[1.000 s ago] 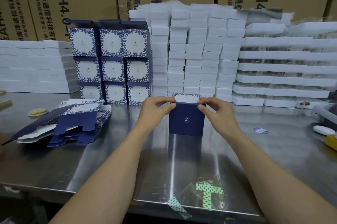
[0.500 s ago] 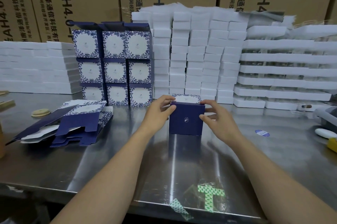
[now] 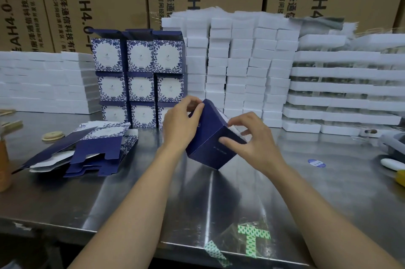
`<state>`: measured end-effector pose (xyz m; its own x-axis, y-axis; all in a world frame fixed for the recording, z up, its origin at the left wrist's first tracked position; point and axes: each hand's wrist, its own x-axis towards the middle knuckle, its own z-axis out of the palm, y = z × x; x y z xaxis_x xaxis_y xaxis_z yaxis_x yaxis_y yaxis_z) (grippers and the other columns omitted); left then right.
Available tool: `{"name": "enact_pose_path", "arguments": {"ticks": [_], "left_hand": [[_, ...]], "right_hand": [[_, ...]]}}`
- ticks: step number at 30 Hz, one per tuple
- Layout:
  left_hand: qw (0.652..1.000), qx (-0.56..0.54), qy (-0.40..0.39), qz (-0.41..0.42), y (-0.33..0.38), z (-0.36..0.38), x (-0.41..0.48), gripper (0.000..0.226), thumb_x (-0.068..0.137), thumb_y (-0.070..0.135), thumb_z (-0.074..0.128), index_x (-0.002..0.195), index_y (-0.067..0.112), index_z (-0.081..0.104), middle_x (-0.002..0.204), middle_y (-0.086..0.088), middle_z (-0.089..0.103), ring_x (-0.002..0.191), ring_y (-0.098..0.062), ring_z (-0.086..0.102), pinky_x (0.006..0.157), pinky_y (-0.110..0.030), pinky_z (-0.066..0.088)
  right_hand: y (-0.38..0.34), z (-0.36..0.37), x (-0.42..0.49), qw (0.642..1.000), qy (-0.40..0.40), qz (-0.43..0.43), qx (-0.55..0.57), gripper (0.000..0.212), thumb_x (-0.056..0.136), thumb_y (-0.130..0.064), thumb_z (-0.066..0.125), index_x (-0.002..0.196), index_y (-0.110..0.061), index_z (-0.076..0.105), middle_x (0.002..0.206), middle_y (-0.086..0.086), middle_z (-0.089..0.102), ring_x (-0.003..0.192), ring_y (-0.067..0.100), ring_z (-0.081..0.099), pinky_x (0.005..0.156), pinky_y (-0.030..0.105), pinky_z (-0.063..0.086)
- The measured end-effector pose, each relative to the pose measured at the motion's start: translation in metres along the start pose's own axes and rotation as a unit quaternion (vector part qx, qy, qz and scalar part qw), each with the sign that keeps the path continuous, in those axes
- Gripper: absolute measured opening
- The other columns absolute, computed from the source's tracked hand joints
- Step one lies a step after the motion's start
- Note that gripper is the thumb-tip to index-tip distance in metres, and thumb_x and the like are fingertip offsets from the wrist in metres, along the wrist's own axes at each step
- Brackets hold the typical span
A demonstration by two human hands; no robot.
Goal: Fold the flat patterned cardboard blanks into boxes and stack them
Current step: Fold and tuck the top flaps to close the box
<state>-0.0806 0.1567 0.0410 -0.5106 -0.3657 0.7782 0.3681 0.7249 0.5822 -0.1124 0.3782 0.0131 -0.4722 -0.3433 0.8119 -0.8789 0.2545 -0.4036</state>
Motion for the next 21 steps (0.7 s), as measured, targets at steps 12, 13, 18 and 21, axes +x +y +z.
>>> {"name": "enact_pose_path", "arguments": {"ticks": [12,13,18,21], "left_hand": [[0.928,0.163,-0.336,-0.009,0.054,0.048,0.034,0.042,0.088,0.078,0.058,0.074,0.044,0.078,0.080,0.014,0.069,0.103,-0.023,0.061,0.093,-0.041,0.049],[0.909,0.188,-0.372,-0.001,0.056,0.050,0.037,0.028,0.091,0.066,0.063,0.093,0.045,0.081,0.096,0.015,0.075,0.112,-0.021,0.062,0.102,-0.043,0.048],[0.846,0.362,-0.361,0.152,0.049,0.052,0.039,0.048,0.098,0.009,0.056,0.129,0.043,0.069,0.124,0.007,0.072,0.122,-0.023,0.059,0.102,-0.040,0.038],[0.816,0.444,-0.316,0.190,0.024,0.052,0.034,0.041,0.092,0.002,0.059,0.111,0.037,0.070,0.109,0.005,0.069,0.118,-0.025,0.060,0.093,-0.037,0.038]], "right_hand": [[0.005,0.014,-0.007,0.984,-0.002,0.167,0.056,0.033,0.085,-0.043,0.085,0.105,-0.034,0.061,0.117,-0.013,0.065,0.116,-0.002,0.058,0.093,0.017,0.045],[0.006,0.016,-0.008,0.983,-0.033,0.168,0.063,0.024,0.088,-0.042,0.082,0.101,-0.029,0.067,0.110,-0.012,0.069,0.110,-0.001,0.062,0.093,0.018,0.047],[0.011,0.032,-0.017,0.969,-0.177,0.170,-0.007,0.021,0.093,-0.040,0.073,0.084,-0.021,0.074,0.084,-0.007,0.075,0.083,0.013,0.072,0.077,0.034,0.057],[0.020,0.032,-0.020,0.959,-0.224,0.153,-0.079,0.023,0.091,-0.044,0.071,0.081,-0.024,0.072,0.080,-0.010,0.074,0.079,0.005,0.066,0.077,0.031,0.055]]}}
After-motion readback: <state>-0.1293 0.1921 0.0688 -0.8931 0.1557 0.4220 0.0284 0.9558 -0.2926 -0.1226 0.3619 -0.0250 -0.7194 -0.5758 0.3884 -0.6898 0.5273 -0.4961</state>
